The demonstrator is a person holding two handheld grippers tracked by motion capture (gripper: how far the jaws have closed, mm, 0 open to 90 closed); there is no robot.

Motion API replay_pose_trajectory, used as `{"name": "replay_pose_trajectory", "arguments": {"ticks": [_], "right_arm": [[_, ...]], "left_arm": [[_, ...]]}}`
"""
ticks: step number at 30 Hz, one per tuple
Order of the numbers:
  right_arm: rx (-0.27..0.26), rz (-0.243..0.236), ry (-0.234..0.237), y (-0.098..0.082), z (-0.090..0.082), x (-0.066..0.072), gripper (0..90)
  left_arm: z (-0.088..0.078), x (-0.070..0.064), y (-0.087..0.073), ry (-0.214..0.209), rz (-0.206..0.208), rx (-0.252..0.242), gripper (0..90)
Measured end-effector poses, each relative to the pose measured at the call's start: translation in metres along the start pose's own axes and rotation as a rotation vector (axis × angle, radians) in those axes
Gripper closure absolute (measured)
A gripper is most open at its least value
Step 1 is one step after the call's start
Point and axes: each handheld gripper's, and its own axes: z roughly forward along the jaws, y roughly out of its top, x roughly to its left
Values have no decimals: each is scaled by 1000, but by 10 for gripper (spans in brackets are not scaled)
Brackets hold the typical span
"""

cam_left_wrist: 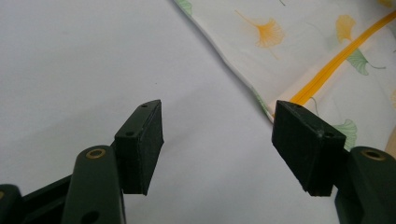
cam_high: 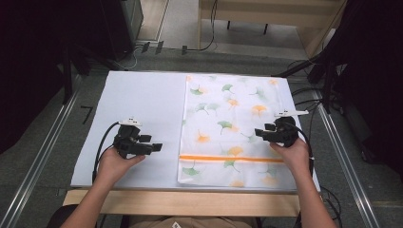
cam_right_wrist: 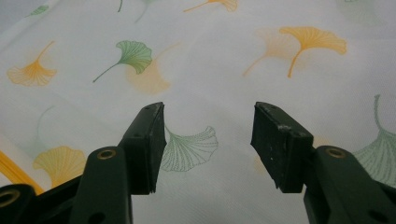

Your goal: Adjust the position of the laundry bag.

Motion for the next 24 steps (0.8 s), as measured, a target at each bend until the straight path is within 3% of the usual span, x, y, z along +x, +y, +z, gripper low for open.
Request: {"name": "replay_pose_trajectory", "arguments": {"ticks": [11, 14, 15, 17, 24], "right_arm": [[27, 6, -9, -3, 1, -1, 451], [26, 1, -14, -4, 0, -2, 463], [21, -2, -15, -4, -1, -2, 466], [14, 3, -20, -5, -4, -4, 470], [22, 10, -50, -8, -8, -9, 470]], "left_arm": [[2, -3, 3, -4, -6, -17, 339], [1, -8, 4, 16, -3, -19, 392], [-1, -11, 5, 44, 1, -20, 392], [-4, -19, 8, 52, 28, -45, 429], [9, -26, 12, 25, 33, -2, 427]]}}
